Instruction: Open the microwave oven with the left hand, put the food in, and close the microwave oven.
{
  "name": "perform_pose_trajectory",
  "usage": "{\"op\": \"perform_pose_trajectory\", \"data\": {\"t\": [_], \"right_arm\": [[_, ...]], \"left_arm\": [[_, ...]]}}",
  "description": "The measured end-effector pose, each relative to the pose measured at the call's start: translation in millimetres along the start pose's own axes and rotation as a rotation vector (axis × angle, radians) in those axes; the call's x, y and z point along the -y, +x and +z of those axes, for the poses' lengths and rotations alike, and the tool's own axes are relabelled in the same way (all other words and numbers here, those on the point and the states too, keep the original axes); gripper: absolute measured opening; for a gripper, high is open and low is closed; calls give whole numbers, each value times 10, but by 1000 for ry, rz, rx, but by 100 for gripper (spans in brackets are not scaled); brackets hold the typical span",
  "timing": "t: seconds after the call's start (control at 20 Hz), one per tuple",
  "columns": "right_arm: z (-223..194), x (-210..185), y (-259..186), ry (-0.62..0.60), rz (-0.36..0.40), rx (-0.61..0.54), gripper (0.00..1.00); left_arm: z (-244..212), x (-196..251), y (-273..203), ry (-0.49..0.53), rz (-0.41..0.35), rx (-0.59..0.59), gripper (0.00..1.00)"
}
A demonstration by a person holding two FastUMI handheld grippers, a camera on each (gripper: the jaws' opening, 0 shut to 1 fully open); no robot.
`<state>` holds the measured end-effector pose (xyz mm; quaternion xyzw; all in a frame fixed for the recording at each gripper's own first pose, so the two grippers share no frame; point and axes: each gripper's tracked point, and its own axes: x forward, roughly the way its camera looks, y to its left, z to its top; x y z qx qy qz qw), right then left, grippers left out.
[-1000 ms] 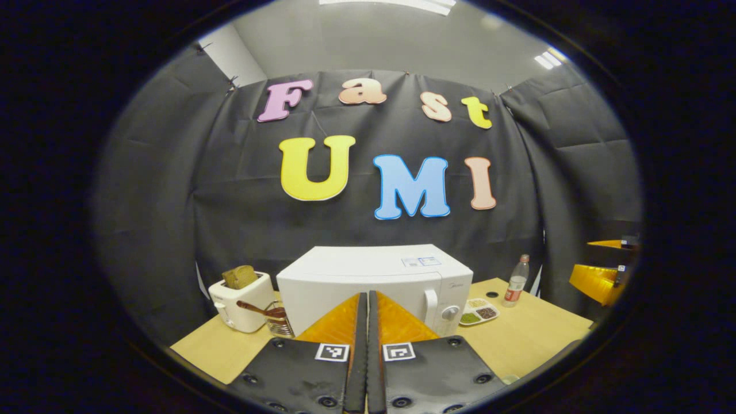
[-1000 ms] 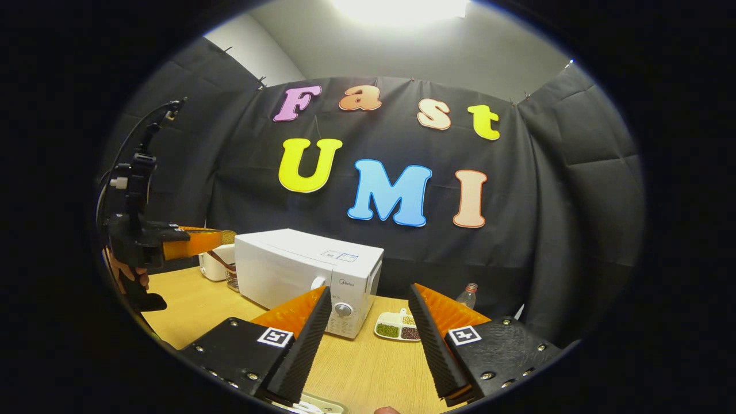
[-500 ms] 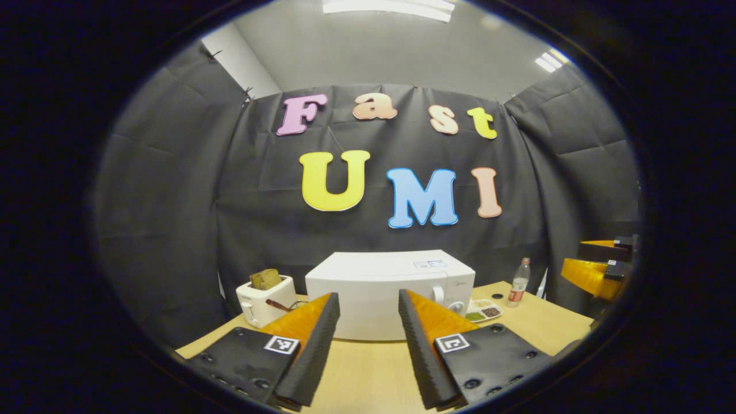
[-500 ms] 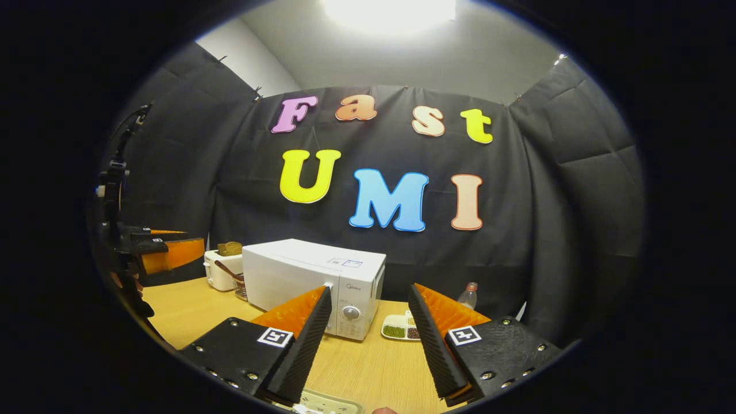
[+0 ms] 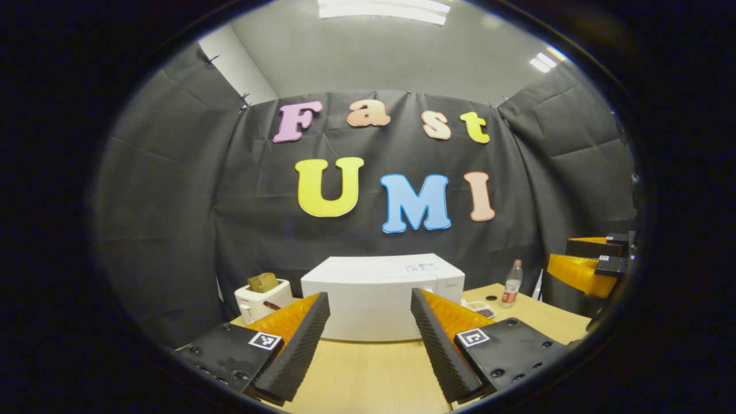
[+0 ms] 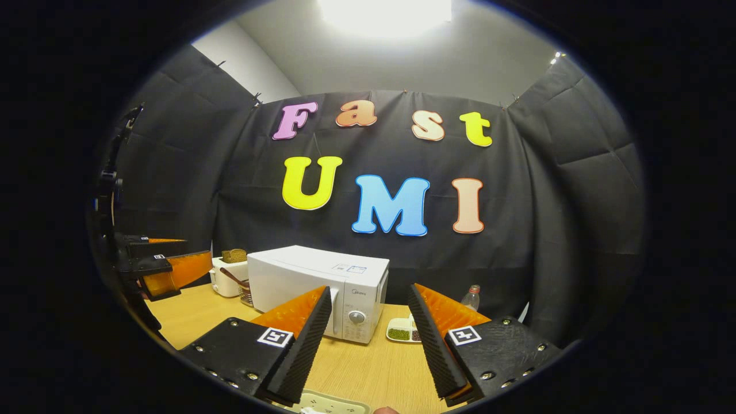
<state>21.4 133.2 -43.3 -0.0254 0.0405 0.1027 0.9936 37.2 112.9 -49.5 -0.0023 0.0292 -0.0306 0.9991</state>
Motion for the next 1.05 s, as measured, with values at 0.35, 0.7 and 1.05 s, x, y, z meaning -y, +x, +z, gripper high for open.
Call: {"op": "perform_pose_trajectory", "data": {"t": [0.35,0.7,1.05], "right_arm": [[88,34,-48,12,-26,23,83],[158,-13,-71,11,-43,41,83],[219,-91,-117,11,-46,59,83]], "left_arm": [[86,-30,-15,9,-4,28,94],[143,-127,-87,11,-3,41,96],[201,-297,-174,22,8,56,95]]}}
